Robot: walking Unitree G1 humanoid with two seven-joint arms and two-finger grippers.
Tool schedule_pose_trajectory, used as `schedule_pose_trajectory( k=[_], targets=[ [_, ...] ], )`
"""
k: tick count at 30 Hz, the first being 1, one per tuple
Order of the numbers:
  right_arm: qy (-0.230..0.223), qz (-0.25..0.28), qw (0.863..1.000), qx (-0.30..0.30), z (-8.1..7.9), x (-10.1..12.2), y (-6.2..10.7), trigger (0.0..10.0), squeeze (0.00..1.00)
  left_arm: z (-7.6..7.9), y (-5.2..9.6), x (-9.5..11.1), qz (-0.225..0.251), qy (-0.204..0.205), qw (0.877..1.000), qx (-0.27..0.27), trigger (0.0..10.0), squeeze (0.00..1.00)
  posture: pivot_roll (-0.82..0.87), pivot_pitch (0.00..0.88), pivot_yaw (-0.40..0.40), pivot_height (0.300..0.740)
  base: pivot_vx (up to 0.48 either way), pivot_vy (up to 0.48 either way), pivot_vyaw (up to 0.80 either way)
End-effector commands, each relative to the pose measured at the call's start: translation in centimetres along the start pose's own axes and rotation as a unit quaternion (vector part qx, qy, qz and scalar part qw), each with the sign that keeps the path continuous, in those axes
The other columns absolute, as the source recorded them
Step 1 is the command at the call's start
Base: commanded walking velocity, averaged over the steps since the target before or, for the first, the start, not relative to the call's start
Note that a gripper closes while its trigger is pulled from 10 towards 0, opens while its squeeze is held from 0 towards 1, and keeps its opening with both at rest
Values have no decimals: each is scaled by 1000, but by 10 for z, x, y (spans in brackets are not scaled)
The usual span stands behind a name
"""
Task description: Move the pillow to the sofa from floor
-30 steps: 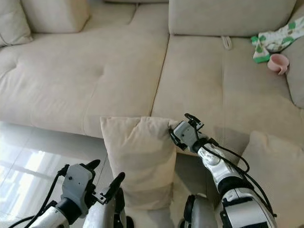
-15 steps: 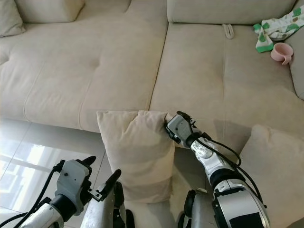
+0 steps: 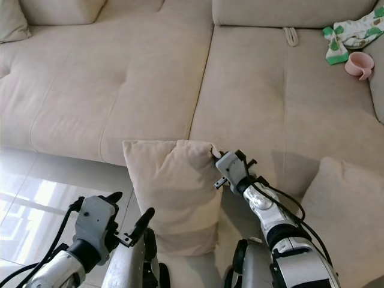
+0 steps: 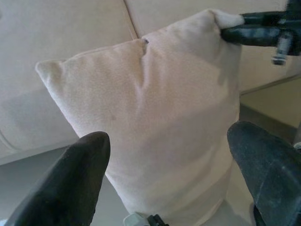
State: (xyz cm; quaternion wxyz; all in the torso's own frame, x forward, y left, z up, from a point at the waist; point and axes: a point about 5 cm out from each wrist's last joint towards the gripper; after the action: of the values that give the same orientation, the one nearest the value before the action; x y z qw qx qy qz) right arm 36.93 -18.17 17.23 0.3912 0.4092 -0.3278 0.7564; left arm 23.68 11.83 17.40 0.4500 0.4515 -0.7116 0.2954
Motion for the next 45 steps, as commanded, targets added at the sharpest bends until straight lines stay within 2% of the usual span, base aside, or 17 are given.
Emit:
schedule_pose_trajectory(
  k=[1,6,8,10,12,13,16,18,19,22,23,27,29,32,34,41,45],
  targets=[
    [-8,-8,1000,26,-16,-13,12,0,0,4,1,-9,-14,4,1000,-6,10000,0,307,396,116,570,0,0,0],
    [20,10,998,65,-29,-18,28,0,0,6,-11,-9,3,-15,999,-30,10000,0,254,353,101,570,0,0,0],
    [51,15,994,98,-33,-18,39,0,0,2,-20,-11,13,-44,998,-47,10000,0,215,323,94,570,0,0,0],
    [51,15,994,98,-33,-18,39,0,0,2,-20,-11,13,-44,998,-47,10000,0,215,323,94,570,0,0,0],
    [71,19,991,114,-33,-17,43,0,0,-2,-26,-11,21,-67,996,-58,10000,0,194,305,89,570,0,0,0],
    [104,22,984,143,-32,-14,50,0,0,-9,-39,-12,40,-121,987,-93,10000,0,151,261,78,570,0,0,0],
    [104,22,984,143,-32,-14,50,0,0,-9,-39,-12,40,-121,987,-93,10000,0,151,261,78,570,0,0,0],
    [128,25,977,167,-34,-12,57,0,0,-14,-48,-13,53,-168,976,-128,10000,0,119,207,69,570,0,0,0],
    [128,25,977,167,-34,-12,57,0,0,-14,-48,-13,53,-168,976,-128,10000,0,119,207,69,570,0,0,0],
    [158,30,965,209,-42,-10,73,0,0,-18,-56,-21,55,-255,945,-195,10000,0,98,169,60,570,0,0,0],
    [158,30,965,209,-42,-10,73,0,0,-18,-56,-21,55,-255,945,-195,10000,0,98,169,60,570,0,0,0],
    [179,29,953,241,-49,-8,83,0,0,-19,-55,-30,43,-288,926,-240,10000,0,75,143,59,570,0,0,0],
    [199,30,942,268,-56,-5,90,0,0,-23,-59,-37,36,-305,914,-265,10000,0,61,124,57,570,0,0,0],
    [208,31,938,276,-56,-4,91,0,0,-25,-61,-38,32,-315,909,-271,10000,0,58,120,57,570,0,0,0],
    [226,34,930,287,-57,0,93,0,0,-30,-64,-43,19,-342,895,-285,10000,0,44,106,60,570,0,0,0],
    [236,29,931,277,-55,3,96,0,0,-40,-74,-47,8,-373,881,-289,10000,0,22,82,61,570,0,0,0],
    [236,28,933,272,-55,4,97,0,0,-41,-75,-48,6,-374,880,-293,10000,0,22,82,61,570,0,0,0]
  ],
)
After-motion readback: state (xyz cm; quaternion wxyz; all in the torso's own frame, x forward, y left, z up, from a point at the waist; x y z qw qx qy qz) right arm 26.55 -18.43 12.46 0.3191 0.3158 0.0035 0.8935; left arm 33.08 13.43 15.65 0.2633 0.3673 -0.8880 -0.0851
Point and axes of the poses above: a point about 5 cm out from each wrist's last joint towards the gripper, its own y axis pointing back from the gripper into the wrist, its own x axis along the axis of the wrist's last joint, z = x × y, and after that the axes turned 14 degrees about -y, right-handed
